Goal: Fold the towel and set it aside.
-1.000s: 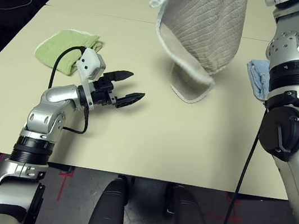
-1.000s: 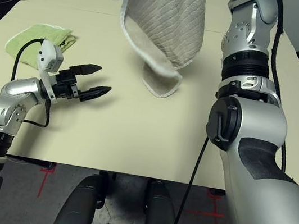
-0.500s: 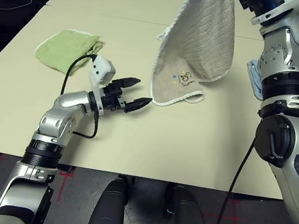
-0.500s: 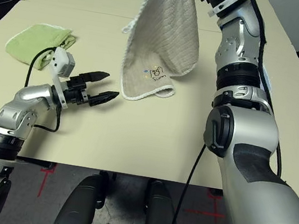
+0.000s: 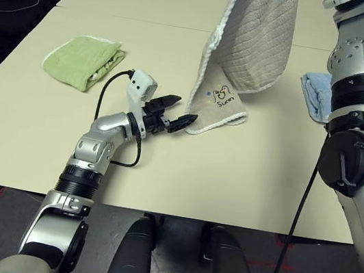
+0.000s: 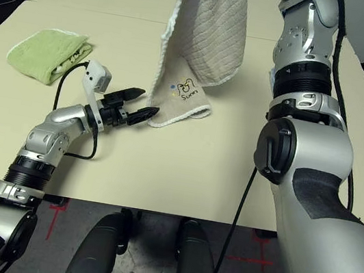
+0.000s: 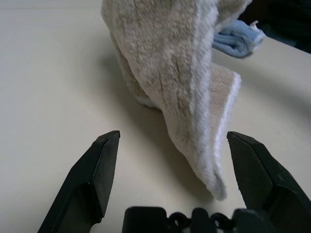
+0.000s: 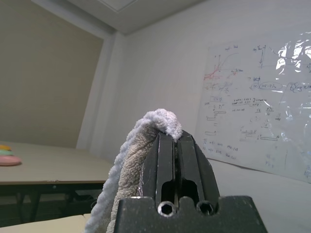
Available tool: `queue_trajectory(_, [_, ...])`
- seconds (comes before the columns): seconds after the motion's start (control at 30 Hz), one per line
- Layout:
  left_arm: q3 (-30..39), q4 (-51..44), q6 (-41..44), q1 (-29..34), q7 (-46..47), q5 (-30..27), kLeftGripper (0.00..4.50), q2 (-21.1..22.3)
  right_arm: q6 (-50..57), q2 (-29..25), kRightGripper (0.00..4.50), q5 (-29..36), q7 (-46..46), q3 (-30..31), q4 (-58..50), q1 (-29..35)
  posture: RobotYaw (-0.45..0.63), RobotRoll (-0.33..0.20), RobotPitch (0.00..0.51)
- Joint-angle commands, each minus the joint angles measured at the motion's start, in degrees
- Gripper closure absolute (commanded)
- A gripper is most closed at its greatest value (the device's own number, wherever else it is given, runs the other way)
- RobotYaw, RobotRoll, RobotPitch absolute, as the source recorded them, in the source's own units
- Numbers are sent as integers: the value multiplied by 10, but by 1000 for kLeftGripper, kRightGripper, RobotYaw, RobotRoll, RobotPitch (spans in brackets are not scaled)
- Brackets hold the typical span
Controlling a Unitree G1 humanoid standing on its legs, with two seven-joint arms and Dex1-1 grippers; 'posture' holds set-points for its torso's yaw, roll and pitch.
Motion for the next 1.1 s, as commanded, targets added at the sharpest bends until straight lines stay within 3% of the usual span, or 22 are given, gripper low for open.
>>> queue_trajectory(0.03, [-17,-15,29,13,-21,3,0,14,-6,-4,4479,3,-1,-2,-5,-13,35,0,188])
queue_trajectory(0.37, [-31,-18,89,6,-23,-2,0,9,-4,-1,4479,2,-1,0,-9,-10,35,0,189])
queue_trajectory(0.5, [-27,-21,107,1,-22,-4,943,11,-4,-2,4500,1,-2,1,-10,-9,36,0,188])
queue_trajectory(0.8, [-22,-20,121,-7,-19,-5,4456,6,-1,-2,4500,1,-2,2,-11,-6,36,0,180])
queue_trajectory(1.1, [18,-72,136,8,-11,-16,4484,50,12,-16,4500,-8,-3,6,-14,37,31,0,184])
